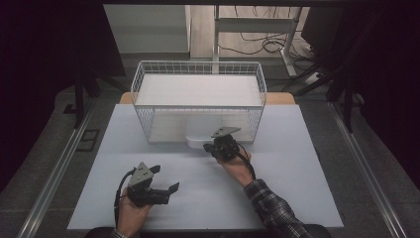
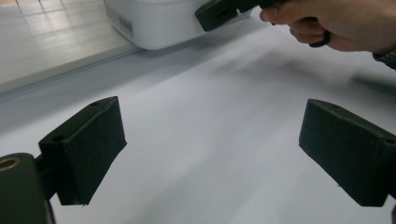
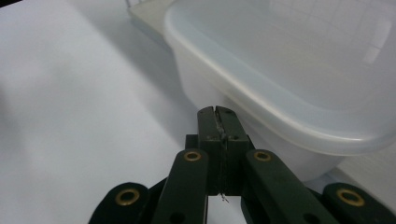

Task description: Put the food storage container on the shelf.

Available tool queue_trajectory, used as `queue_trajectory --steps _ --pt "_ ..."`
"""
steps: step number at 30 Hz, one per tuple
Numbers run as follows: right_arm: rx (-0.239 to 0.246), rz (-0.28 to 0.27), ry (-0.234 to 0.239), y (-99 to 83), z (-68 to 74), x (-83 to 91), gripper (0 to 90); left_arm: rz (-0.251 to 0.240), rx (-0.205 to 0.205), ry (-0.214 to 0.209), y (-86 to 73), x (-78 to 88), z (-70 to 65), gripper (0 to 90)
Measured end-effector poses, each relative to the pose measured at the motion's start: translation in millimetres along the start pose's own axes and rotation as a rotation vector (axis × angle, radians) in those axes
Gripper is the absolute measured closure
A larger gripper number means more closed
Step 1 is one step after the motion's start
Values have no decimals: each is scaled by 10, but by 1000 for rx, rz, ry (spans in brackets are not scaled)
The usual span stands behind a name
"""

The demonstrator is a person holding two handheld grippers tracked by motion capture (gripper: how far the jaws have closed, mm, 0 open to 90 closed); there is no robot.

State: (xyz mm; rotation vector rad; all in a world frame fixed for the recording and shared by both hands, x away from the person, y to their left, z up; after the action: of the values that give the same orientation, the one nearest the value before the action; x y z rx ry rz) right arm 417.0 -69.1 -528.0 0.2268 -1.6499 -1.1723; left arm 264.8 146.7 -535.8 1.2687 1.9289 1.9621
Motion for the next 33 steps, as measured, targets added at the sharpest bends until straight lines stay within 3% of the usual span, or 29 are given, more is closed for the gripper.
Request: queue_trajectory --steps 17,33 --pt "4 -16 -52 184 -181 -118 885 29 -1 -12 -36 -52 -5 71" --pt "-35 -31 -41 216 -222 -149 852 38 -2 -19 -46 -62 -4 73"
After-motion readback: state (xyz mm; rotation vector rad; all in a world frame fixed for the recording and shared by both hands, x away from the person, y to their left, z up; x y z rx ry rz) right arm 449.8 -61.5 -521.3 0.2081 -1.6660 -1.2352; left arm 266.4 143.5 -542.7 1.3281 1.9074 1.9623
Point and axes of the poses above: each handheld gripper's, and its own axes: x roughly backward along the jaws, y roughly out of its top, z roughly to its left, the point moved 4 cm from there along -x, roughly forward along the jaws, and after that the axes turned 1 degree about x, right-handed, at the moved point
